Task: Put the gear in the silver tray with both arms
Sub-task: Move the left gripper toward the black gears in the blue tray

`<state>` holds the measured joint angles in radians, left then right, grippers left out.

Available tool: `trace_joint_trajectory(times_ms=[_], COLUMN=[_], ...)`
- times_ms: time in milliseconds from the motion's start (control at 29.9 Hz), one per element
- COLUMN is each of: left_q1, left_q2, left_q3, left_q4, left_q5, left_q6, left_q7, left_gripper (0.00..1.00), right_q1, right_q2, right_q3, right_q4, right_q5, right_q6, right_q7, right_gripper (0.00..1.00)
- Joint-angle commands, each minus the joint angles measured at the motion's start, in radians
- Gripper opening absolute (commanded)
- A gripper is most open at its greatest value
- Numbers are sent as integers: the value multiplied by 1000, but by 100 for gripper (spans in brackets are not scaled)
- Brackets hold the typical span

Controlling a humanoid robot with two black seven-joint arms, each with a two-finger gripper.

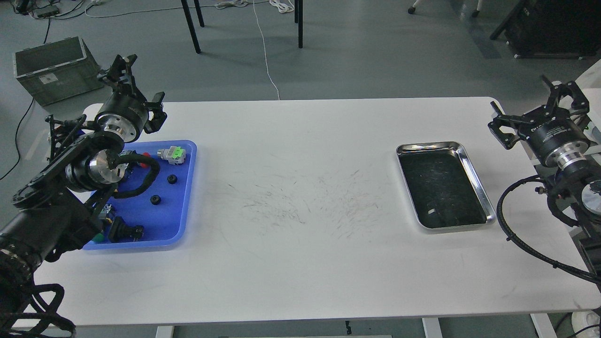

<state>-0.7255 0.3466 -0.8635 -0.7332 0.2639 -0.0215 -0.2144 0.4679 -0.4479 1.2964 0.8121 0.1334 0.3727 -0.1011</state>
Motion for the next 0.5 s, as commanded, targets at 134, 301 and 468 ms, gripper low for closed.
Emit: trace_joint_trajectory(times_ms=[134, 301, 468], left_q1=[-2, -3, -3], left_q2=[2, 2, 8], left_q3=[0, -2, -6], left_q4=[3, 9, 14], left_q5=[0, -2, -3], left_q6=[-3, -8, -9], left_q7=[0, -3, 1], left_gripper=[98, 98, 98], right_q1=[3, 5, 5], right_q2=[0, 0, 0], right_q3=[3, 3, 3], right_q4=[1, 1, 2], right_q5=[0, 0, 0], right_q6=[0, 0, 0], right_q7=[0, 0, 1], right_gripper=[99, 99, 99])
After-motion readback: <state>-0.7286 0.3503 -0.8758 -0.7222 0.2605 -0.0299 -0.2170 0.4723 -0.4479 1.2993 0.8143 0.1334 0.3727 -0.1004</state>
